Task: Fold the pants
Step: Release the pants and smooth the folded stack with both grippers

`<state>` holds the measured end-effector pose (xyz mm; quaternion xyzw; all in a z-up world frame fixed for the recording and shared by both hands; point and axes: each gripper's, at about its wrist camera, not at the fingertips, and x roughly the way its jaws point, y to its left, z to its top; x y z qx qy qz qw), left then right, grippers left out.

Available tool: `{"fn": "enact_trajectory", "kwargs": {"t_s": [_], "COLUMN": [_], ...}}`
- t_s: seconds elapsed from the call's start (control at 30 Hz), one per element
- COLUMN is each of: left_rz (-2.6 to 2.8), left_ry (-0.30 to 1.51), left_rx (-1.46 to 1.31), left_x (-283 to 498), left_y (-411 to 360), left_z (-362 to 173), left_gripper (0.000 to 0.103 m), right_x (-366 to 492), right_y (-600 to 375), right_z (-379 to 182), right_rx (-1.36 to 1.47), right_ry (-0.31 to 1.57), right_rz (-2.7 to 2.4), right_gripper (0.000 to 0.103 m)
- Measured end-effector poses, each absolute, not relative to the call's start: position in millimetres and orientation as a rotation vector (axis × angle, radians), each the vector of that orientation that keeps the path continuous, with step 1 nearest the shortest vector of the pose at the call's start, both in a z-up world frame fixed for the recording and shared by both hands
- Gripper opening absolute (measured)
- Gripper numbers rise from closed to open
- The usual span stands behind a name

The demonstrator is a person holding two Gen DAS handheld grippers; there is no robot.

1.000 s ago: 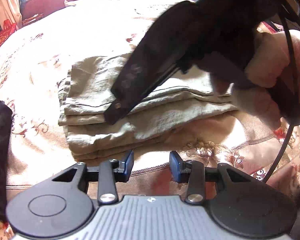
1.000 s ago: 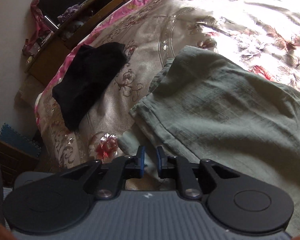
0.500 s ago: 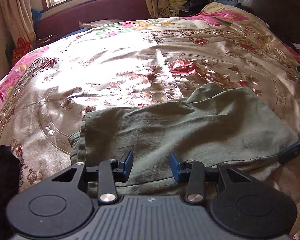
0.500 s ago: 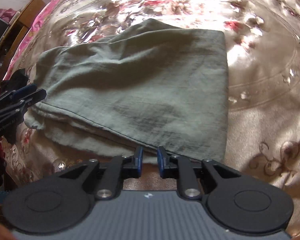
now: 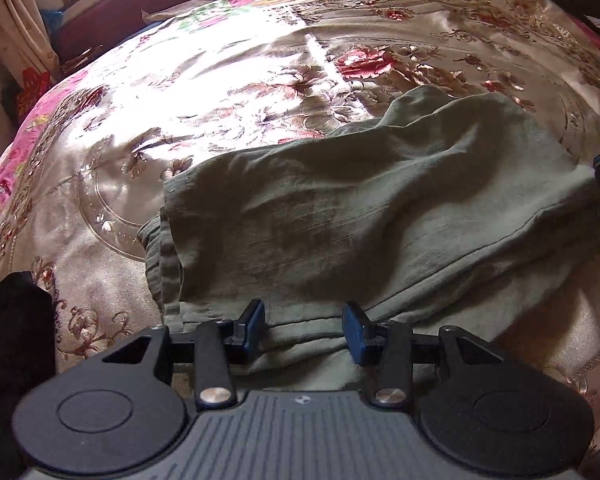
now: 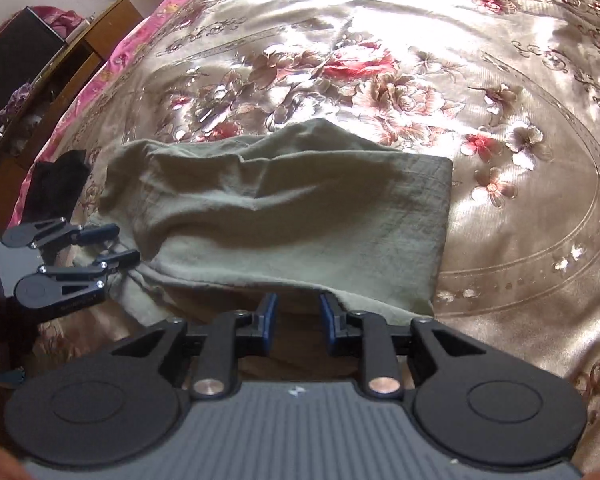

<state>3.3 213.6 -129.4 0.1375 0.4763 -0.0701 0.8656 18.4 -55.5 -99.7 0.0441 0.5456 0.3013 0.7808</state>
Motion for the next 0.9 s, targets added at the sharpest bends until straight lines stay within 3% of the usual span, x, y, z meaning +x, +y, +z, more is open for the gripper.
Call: {"fn": "enact_trajectory", "kwargs": {"t_s": [0.17, 0.3, 0.53, 0.63, 0.9], "left_rz": [-0.165, -0.179, -0.165, -0.129, -0.090], "left_ry": [0.939, 0.836, 0.823, 0.858, 0.869], "left_rx": [0.294, 0.255, 0.272, 0.234, 0.218], "left_x": [-1.9, 14.6, 57.2, 50.5, 24.9], "left_y": [212.2, 199.5, 202.3, 222.9, 228.3], "left_z": [-113.2, -104.0, -140.0, -146.2, -126.0], "left_gripper": [0.057, 0.058, 0.058, 0.061, 0.061], "right_x": [17.0, 49.6, 113.2, 129.9, 92.1], "right_y": [-44.1, -5.6, 37.7, 22.3, -79.2], "right_z": [-83.7, -102.8, -145.5, -154.3, -122.1], "right_rx": [0.142, 0.143, 0.085, 0.096, 0.260], "right_ry": [1.120, 1.037, 0.992, 0.997, 1.058], "right_rz": [0.732, 0.716, 0.656, 0.579, 0.365], "right_gripper": [0.028, 0.031, 0.029, 0.024, 0.033]}}
